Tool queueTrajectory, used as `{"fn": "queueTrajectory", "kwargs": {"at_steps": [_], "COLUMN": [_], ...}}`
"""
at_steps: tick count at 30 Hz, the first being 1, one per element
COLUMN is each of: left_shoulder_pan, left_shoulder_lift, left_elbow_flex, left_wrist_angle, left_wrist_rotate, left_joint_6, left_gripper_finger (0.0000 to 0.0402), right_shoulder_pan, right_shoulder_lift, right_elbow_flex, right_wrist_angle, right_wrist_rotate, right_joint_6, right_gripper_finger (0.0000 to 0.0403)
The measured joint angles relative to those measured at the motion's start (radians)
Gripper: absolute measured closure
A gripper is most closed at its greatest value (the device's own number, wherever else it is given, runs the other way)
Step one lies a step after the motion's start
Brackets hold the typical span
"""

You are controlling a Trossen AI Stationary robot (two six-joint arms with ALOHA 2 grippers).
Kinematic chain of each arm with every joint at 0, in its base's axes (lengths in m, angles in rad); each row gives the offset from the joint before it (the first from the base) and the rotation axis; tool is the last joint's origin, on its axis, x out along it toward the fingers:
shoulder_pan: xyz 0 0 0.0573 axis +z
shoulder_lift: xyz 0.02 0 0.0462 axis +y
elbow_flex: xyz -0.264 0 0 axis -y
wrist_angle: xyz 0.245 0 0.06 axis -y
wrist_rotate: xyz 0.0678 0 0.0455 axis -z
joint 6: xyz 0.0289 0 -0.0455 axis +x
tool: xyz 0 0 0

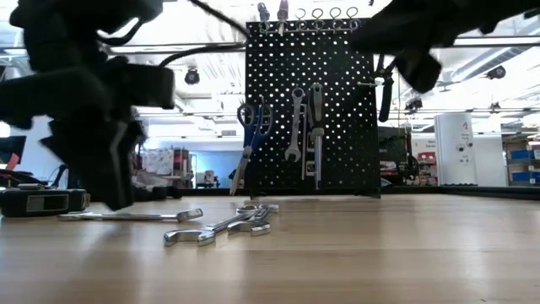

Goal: Hang tools onto peg board
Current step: Hang the right silver wrench on the peg board

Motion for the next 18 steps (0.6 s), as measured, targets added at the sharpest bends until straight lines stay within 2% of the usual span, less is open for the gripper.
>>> {"fn": "queueTrajectory", "kwargs": {"at_steps": [6, 11, 18], "left_shoulder_pan": [-0.031, -0.068, -0.141], "left_shoulder_lift": [-0.002, -0.007, -0.055], "left_elbow_flex": [-0.019, -0.022, -0.071], "left_wrist_angle": [-0.02, -0.021, -0.011], "left_wrist_rotate": [0.015, 0.01, -0.087], "left_joint_6": [-0.008, -0.025, -0.096], "left_gripper_finger": [0.0249, 0.0249, 0.0249], "right_shoulder_pan": [-0.033, -0.085, -0.146], "right_shoulder_lift": [0.218, 0.397, 0.591], "right_elbow_flex": [0.112, 0.244, 0.413], "right_wrist_angle": [0.018, 0.019, 0.018], "right_wrist_rotate": [-0.049, -0.144, -0.249], "right_joint_6": [0.001, 0.041, 0.031], "right_gripper_finger": [0.0371, 0.0381, 0.0401]}}
